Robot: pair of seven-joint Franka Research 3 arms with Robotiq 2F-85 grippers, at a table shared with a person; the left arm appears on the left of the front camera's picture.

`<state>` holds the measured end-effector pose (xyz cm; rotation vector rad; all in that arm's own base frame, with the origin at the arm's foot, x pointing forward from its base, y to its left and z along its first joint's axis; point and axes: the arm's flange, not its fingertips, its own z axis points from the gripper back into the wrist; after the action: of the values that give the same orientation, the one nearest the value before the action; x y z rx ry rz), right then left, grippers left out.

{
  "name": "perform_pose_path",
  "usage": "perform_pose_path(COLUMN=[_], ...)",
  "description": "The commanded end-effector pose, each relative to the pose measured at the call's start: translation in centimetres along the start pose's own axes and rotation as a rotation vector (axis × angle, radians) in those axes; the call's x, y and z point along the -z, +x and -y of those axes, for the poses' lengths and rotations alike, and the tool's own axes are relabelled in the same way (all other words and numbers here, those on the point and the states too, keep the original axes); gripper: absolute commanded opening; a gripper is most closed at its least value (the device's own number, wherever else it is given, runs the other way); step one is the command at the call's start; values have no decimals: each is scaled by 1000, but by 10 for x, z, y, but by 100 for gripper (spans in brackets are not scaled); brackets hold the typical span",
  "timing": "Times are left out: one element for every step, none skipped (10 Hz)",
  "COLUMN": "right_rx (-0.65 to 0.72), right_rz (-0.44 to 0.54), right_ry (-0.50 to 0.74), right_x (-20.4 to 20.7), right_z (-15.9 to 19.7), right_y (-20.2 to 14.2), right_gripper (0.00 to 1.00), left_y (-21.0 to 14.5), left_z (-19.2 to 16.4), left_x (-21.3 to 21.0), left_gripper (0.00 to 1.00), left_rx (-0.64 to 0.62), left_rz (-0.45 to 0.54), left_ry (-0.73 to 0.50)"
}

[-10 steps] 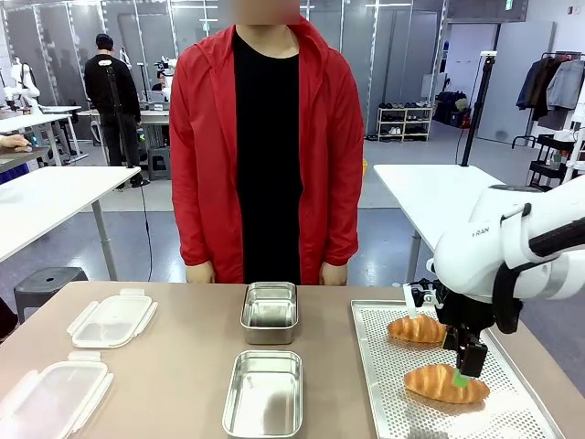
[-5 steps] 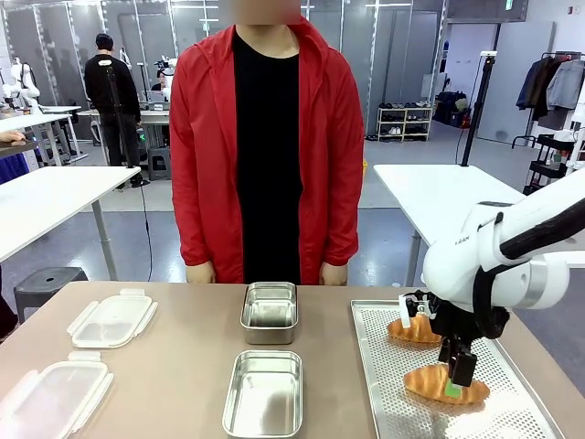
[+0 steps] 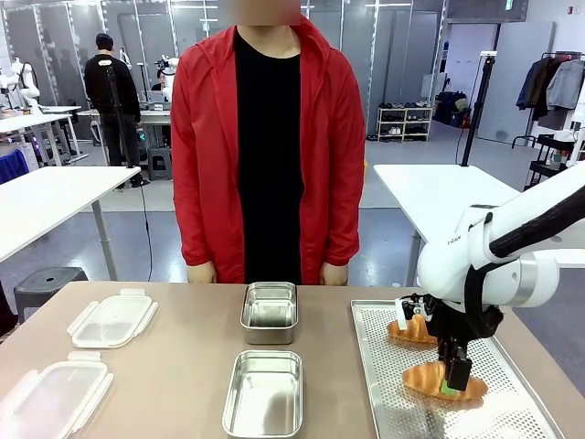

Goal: Place the bread into the airtight container.
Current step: Pick up a Butter Roll and place it into an empty Airtight Container.

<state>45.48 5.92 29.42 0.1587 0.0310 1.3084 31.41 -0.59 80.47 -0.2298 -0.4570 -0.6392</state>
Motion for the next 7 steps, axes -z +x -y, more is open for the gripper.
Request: perform_pose_path(right_rx=[13,12,15,10,3,4,0], right_rz=[5,9,8,3,2,-4,-3], right_ry=[2,1,6,7,2,0,-15], right_x=[-1,-6,-11,-20,-31,-42,-58], right_z=[3,2,-1,-4,-7,-13,-22], right_y=[3,4,5,6,9,12,16], right_gripper=[46,37,26,21,21,21,21], left_y=[-1,-1,-1,-1,-1,-1,-1], left_z=[1,1,1,1,1,1,1], left_x=[-2,-2,-2,-2,-2,-2,-2], left_gripper=[100,100,100,100,100,100,100], left_rx=[9,9,9,9,9,9,9], left_rz=[-4,-4,-4,-4,-4,-4,-4], left_ry=[-10,-10,-10,-10,-10,-10,-10])
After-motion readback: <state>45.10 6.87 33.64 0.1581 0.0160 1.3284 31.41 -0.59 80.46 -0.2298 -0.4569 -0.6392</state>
